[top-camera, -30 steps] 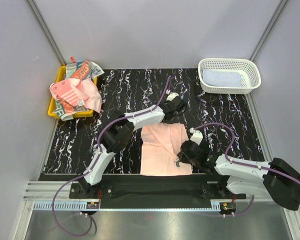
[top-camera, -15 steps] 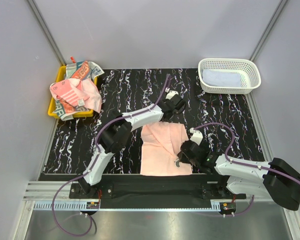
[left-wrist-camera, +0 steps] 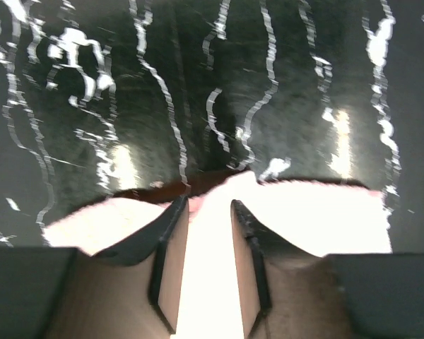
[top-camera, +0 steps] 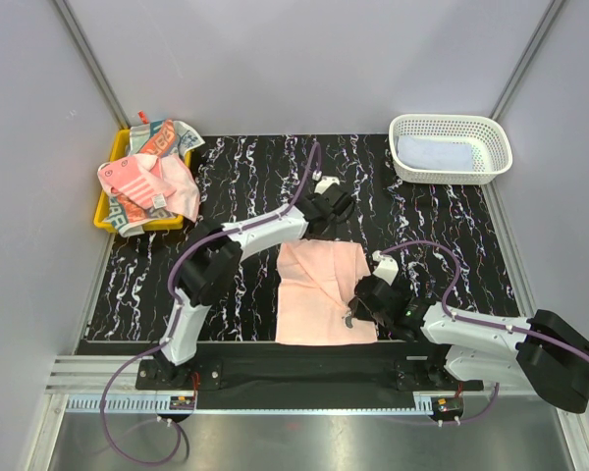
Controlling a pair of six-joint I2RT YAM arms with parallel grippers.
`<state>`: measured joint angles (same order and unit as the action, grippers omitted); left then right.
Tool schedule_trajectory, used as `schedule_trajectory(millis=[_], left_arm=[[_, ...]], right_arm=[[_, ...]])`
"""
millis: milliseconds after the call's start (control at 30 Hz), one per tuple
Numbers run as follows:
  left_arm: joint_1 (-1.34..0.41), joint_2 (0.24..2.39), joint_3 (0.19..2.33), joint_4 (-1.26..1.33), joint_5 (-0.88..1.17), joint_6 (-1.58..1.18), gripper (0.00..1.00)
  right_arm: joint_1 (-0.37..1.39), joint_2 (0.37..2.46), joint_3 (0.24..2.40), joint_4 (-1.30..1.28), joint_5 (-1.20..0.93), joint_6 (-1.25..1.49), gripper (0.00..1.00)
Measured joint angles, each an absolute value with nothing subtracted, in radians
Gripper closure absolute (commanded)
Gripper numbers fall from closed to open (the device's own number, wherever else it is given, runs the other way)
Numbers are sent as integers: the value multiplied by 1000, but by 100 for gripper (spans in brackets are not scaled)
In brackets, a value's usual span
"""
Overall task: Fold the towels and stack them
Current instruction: Flatten out the crumpled towel
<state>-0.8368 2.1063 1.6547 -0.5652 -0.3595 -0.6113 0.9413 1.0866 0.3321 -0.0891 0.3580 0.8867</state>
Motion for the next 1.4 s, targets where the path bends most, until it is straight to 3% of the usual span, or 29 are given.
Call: schedule_trajectory(millis=[200, 400, 667, 967, 1200, 1400], left_arm=[[-875, 2107, 1655, -556, -330, -628, 49], [-896, 2122, 1656, -550, -316, -634, 48], [-892, 2183, 1683, -551, -318, -638, 62], [-890, 2197, 1685, -558, -339, -638, 64], [-879, 2188, 1658, -536, -340, -640, 77], [-868, 2172, 1641, -521, -339, -641, 79]], right_arm=[[941, 1087, 332, -89, 358, 887, 100], [941, 1087, 332, -89, 358, 887, 100], [941, 1087, 332, -89, 358, 887, 100], [941, 1087, 332, -89, 358, 887, 100], [941, 1087, 332, -89, 358, 887, 100], [941, 1087, 332, -89, 358, 888, 100]])
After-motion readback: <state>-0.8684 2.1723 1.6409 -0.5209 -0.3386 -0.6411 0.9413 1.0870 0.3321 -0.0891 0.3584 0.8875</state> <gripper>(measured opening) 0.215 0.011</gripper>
